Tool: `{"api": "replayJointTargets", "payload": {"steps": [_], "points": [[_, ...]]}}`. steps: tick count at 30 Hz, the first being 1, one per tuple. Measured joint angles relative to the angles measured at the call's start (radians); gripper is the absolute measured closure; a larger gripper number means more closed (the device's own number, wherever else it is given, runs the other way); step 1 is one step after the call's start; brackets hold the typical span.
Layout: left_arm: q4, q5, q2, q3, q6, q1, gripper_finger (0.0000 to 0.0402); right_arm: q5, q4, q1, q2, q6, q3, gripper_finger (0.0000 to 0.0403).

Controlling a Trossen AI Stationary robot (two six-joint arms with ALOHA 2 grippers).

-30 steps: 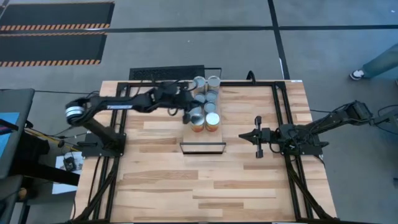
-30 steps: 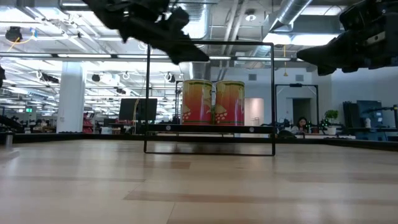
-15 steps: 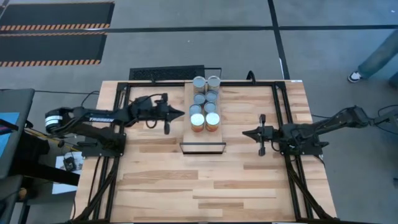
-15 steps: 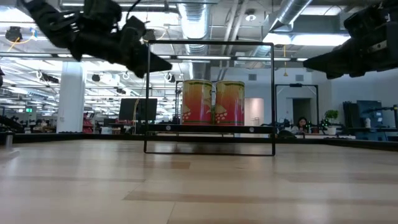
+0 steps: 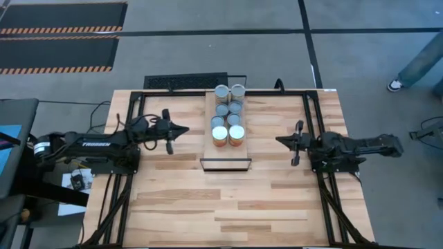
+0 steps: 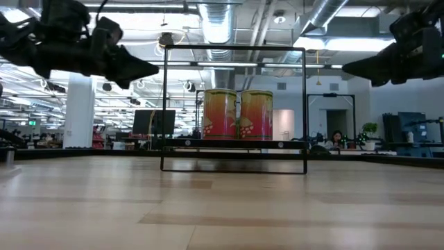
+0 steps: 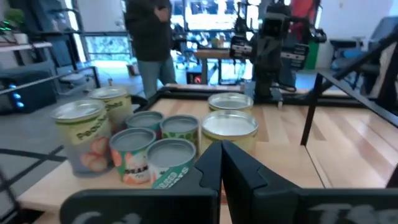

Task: Pick and place cans onto a shelf
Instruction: Return to Home Position

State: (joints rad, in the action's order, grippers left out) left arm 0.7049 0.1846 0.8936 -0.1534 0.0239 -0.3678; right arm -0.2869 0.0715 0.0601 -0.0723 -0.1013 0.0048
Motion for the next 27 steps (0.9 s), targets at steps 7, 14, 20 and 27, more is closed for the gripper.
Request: {"api": "replayJointTargets", "payload": {"steps": [7, 14, 20, 27], "points": [[0.008, -0.015, -0.198, 0.119, -0.034, -0.023, 0.0401, 0.053, -0.013, -0.031, 0.071, -0.034, 0.0, 0.0398], [-0.133, -0.016, -0.396, 0.142, -0.048, -0.028, 0.0401, 0.029, -0.014, -0.064, 0.071, -0.057, 0.0, 0.0396], [-0.247, -0.016, -0.562, 0.143, -0.038, -0.028, 0.0401, 0.051, -0.019, -0.097, 0.071, -0.031, 0.0, 0.0399], [-0.512, -0.024, -0.836, 0.143, -0.037, -0.028, 0.0401, 0.05, -0.019, -0.101, 0.071, -0.011, 0.0, 0.0398]]}}
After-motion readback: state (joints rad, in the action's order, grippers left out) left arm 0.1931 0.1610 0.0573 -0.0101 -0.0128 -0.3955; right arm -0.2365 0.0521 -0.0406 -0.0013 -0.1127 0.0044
